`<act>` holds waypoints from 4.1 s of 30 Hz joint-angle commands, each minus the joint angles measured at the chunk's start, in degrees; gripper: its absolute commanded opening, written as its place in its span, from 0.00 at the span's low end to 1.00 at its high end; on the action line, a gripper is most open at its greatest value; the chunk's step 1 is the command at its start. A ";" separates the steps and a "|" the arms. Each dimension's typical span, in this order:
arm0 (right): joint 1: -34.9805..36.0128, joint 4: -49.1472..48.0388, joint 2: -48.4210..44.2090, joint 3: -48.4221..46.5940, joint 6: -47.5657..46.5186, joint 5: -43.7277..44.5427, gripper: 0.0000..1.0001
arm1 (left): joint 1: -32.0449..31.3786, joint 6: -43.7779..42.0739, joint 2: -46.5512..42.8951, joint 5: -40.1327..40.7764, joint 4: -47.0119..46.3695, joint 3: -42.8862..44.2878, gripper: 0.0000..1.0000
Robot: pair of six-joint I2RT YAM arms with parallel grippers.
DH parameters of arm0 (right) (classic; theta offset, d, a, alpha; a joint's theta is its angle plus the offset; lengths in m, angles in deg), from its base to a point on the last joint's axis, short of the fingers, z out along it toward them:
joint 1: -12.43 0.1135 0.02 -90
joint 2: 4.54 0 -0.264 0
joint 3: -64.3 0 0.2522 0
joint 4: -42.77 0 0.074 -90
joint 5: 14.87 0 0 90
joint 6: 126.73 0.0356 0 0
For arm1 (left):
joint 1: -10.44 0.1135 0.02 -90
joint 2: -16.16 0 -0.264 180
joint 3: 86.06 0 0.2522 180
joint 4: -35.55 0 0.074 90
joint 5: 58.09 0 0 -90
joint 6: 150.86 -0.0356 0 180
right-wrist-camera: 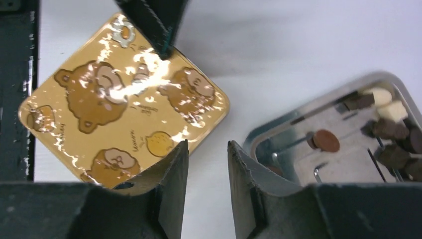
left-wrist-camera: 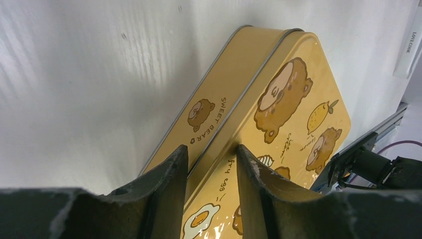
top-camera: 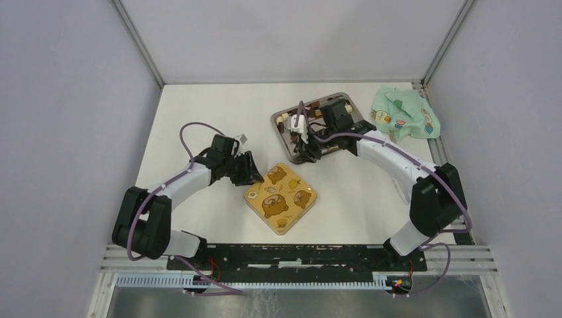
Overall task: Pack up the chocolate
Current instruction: Close the box lid on the packing box.
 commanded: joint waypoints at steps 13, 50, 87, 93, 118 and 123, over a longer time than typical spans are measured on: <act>13.02 4.15 19.83 -2.72 0.52 20.34 0.14 | -4.12 11.92 -6.11 2.92 -6.03 -11.00 0.35; 19.05 16.15 -2.24 0.24 -17.42 3.78 0.20 | -13.43 27.50 -15.82 9.26 -20.30 -20.23 0.19; -5.15 14.05 -17.11 21.23 -13.70 10.30 0.22 | -14.08 16.65 -14.30 9.98 -5.58 -6.58 0.59; -6.70 9.14 -14.10 24.72 -8.65 9.16 0.23 | -14.71 16.01 -11.46 8.63 -6.65 -6.50 0.60; -13.53 15.18 1.25 -1.33 -9.39 8.18 0.25 | -17.13 17.74 -15.54 21.37 0.58 -2.01 0.66; -19.00 18.11 -2.60 -6.75 -12.94 5.26 0.30 | -17.11 12.90 -29.00 24.90 -0.44 2.84 0.78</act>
